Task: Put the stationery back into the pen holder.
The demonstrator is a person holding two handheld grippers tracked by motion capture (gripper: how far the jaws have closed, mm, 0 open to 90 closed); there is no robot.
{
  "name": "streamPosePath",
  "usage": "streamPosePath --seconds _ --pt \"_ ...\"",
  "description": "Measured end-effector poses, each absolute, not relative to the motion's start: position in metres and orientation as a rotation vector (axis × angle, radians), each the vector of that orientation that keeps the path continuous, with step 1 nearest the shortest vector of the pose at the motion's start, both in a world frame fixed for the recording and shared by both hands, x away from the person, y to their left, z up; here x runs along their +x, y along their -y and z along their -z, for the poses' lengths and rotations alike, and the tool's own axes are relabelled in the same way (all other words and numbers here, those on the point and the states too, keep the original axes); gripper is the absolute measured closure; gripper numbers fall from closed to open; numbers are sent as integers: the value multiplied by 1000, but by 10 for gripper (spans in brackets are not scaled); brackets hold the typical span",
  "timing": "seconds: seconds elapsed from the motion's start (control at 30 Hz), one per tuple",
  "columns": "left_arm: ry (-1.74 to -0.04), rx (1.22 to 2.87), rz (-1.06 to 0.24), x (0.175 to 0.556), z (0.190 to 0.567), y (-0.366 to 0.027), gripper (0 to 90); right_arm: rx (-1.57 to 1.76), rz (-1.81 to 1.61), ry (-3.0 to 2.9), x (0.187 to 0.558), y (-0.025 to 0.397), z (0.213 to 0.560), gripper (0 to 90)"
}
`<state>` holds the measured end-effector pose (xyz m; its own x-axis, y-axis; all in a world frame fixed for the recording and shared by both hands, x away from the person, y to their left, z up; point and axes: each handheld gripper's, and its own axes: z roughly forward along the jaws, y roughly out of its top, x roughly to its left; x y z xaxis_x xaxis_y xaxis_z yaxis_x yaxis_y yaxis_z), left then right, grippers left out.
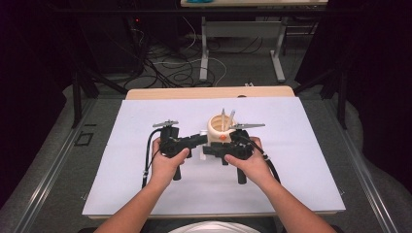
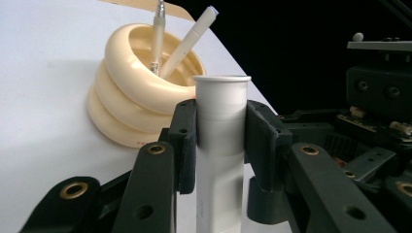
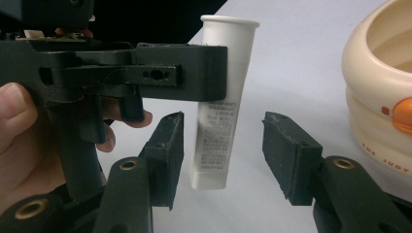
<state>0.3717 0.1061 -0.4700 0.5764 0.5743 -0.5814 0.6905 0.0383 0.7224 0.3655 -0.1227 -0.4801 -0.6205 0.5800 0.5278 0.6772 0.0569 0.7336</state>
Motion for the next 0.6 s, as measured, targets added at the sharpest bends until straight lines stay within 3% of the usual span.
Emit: streamPosePath --seconds 0.6 --pt "-1038 1654 151 366 471 -96 669 -1338 1579 2145 366 121 486 599"
